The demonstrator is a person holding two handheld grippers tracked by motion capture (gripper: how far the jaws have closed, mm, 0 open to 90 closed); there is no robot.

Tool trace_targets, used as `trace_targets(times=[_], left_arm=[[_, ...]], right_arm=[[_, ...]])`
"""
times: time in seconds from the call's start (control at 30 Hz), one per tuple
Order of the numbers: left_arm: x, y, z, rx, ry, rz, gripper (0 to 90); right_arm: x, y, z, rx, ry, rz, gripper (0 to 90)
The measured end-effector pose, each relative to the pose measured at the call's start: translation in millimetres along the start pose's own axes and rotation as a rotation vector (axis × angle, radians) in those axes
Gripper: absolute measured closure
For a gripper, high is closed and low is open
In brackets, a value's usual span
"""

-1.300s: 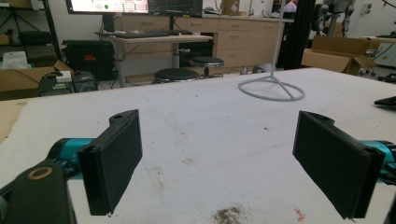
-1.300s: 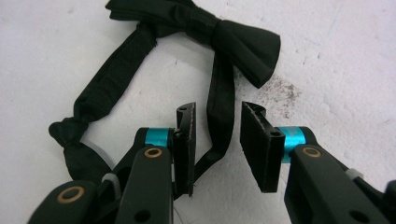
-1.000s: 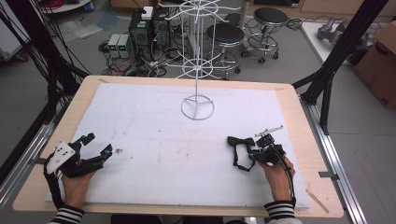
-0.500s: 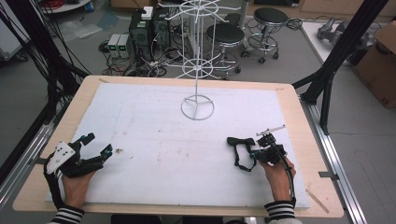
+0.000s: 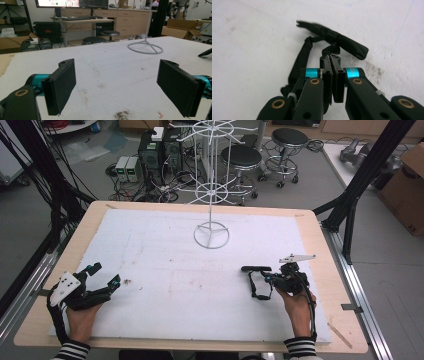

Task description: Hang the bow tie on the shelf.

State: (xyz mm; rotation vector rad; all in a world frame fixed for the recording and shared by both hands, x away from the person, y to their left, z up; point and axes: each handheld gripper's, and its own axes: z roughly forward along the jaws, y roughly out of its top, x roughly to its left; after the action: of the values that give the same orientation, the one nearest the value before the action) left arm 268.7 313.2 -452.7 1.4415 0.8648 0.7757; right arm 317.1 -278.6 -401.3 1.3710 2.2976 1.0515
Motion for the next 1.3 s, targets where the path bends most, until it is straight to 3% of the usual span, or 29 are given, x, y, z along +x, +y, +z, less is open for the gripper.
trace_targets(times=[0.03,0.1,0.17,0.2,0.37,0.47,0.7,1.07,1.3], left_arm=[[0.1,0.1,-0.1,0.001,0.0,0.001,16.1],[0.0,0.1,-0.1,0.001,0.0,0.0,16.1],[0.1,0.1,0.0,0.001,0.0,0.003,16.1],[-0.1,0.1,-0.1,0.0,0.001,0.001,16.1],[0.1,0.2,-0.2,0.001,0.0,0.004,16.1],[0.0,0.1,-0.2,0.0,-0.001,0.003,16.1],[0.0,0.1,-0.2,0.0,0.001,0.003,16.1],[0.2,0.1,0.0,0.0,0.0,0.001,16.1],[0.4,0.1,0.1,0.0,0.0,0.0,16.1]], right_arm=[[0.0,0.0,0.0,0.0,0.0,0.0,88.9],[2.4,1.1,-6.4,-0.082,0.018,-0.011,88.9],[3.0,1.4,-7.8,-0.1,0.023,-0.014,88.9],[5.4,2.1,-11.3,-0.141,0.025,-0.026,89.1],[10.0,3.6,-17.8,-0.217,0.027,-0.042,89.1],[16.0,7.0,-22.5,-0.294,0.03,-0.061,89.1],[26.8,16.3,-27.8,-0.376,0.047,-0.111,89.1],[45.1,43.1,-30.0,-0.44,0.087,-0.15,89.0],[55.0,61.3,-30.5,-0.451,0.111,-0.173,89.1]])
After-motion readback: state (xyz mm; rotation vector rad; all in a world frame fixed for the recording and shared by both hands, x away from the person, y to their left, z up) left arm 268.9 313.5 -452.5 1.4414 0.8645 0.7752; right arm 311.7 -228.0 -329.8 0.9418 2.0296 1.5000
